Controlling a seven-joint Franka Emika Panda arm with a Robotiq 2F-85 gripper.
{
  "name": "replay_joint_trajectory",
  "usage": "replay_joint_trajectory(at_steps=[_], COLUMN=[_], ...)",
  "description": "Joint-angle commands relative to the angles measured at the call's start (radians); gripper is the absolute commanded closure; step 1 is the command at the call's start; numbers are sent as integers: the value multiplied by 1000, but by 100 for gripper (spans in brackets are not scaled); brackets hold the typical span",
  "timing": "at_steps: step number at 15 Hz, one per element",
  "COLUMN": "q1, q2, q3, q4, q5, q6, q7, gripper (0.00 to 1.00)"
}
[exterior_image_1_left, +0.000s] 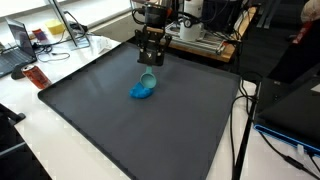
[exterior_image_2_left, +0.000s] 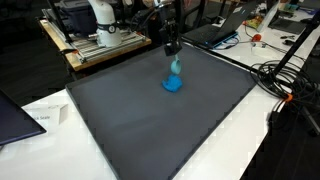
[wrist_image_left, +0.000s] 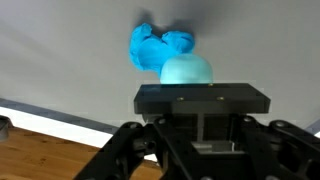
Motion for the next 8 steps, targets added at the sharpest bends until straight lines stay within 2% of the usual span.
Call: replay_joint_trajectory(at_steps=[1, 8], q1=[4, 82], q2=[48, 110], q3=[-28, -122], q4=[36, 93], q5=[-105, -298], q6=[-20, -63], q7=[73, 213], gripper=[78, 78])
